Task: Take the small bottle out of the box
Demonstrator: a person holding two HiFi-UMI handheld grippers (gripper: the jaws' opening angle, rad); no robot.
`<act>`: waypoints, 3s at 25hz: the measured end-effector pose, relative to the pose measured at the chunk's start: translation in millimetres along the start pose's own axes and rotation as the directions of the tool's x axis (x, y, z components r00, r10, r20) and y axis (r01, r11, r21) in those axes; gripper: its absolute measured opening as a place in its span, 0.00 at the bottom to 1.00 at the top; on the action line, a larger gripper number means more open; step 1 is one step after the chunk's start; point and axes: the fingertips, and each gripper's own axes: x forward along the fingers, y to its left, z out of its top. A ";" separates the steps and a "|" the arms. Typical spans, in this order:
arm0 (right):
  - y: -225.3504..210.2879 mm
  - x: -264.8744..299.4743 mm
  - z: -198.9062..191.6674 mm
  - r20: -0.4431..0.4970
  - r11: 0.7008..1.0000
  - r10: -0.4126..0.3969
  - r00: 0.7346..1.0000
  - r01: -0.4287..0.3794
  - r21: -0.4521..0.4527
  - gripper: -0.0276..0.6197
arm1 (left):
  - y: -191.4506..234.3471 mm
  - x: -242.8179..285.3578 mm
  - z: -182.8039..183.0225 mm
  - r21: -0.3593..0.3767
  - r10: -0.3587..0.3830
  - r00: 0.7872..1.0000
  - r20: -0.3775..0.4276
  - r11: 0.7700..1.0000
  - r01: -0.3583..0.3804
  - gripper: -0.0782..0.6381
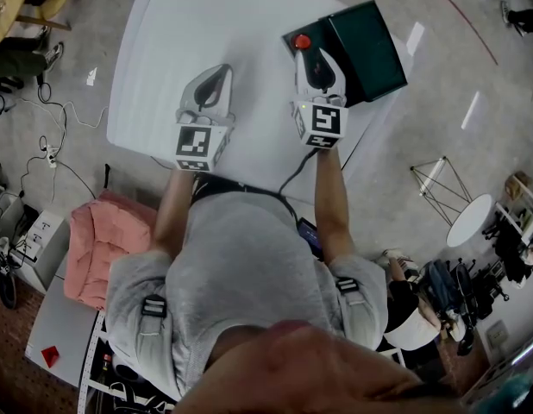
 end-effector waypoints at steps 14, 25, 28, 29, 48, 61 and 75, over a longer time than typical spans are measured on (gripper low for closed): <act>-1.6 28.1 -18.6 -0.070 1.000 0.004 0.998 -0.003 0.016 0.32 | 8.6 4.5 -7.8 -0.014 0.008 1.000 -0.030 1.000 -0.008 0.13; -3.8 34.9 -21.0 -0.087 1.000 -0.009 0.996 0.009 -0.009 0.26 | 8.5 8.2 -3.9 -0.014 0.003 1.000 -0.024 1.000 -0.004 0.13; -4.0 35.2 -20.9 -0.085 1.000 -0.006 0.996 0.005 -0.011 0.26 | 9.1 7.2 -4.6 -0.012 0.006 1.000 -0.024 1.000 -0.006 0.13; -4.0 35.8 -21.6 -0.085 1.000 -0.005 0.996 0.004 -0.012 0.26 | 10.3 7.1 -6.3 -0.012 0.009 1.000 -0.026 1.000 -0.010 0.13; -9.2 2.7 14.3 -0.015 0.999 -0.041 0.999 0.040 -0.021 0.26 | 4.2 -15.3 7.6 0.011 0.008 1.000 0.030 1.000 -0.008 0.13; 12.0 -45.3 53.6 0.061 0.999 -0.032 0.998 0.035 -0.039 0.26 | -3.7 -52.8 30.3 0.022 0.015 0.994 0.109 1.000 -0.017 0.13; 49.0 -73.4 75.1 0.114 0.997 0.030 0.993 -0.022 -0.071 0.26 | 13.6 -95.1 43.4 0.013 0.091 0.980 0.177 0.995 -0.094 0.13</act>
